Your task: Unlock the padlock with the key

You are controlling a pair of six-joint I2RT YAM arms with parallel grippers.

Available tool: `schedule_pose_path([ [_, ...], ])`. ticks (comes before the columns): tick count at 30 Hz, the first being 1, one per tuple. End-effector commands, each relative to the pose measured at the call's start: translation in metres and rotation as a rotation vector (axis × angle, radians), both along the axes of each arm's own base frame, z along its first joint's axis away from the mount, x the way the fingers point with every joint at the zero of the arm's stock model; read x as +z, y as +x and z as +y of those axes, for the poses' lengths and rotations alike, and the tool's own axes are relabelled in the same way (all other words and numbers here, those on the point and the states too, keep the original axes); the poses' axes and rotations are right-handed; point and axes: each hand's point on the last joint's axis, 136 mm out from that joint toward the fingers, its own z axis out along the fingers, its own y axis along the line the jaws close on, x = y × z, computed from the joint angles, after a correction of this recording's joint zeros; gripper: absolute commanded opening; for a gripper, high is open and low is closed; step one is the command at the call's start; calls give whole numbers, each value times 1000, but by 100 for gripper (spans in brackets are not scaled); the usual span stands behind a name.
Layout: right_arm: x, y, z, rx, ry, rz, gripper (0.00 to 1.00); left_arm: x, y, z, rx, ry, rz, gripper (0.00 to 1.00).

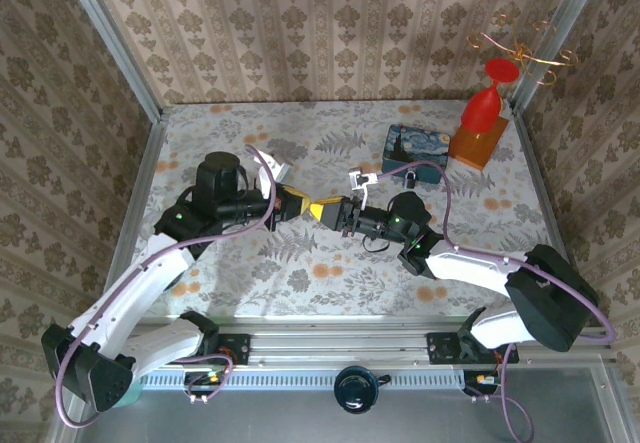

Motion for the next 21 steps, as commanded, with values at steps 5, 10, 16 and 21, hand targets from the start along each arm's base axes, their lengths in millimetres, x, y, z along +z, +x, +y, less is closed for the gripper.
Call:
schedule_pose_path([
  [5,13,-6,-4,8,26,-47,10,21,0,0,6,-51,-28,0],
  [10,18,-4,-4,4,26,-44,1,24,4,-3,11,-60,-23,0],
  [16,11,2,-9,-54,-40,-18,0,23,16,6,99,-39,-36,18],
  [21,0,7,-19,-117,-130,-1,0,31,28,19,226,-76,-50,41],
])
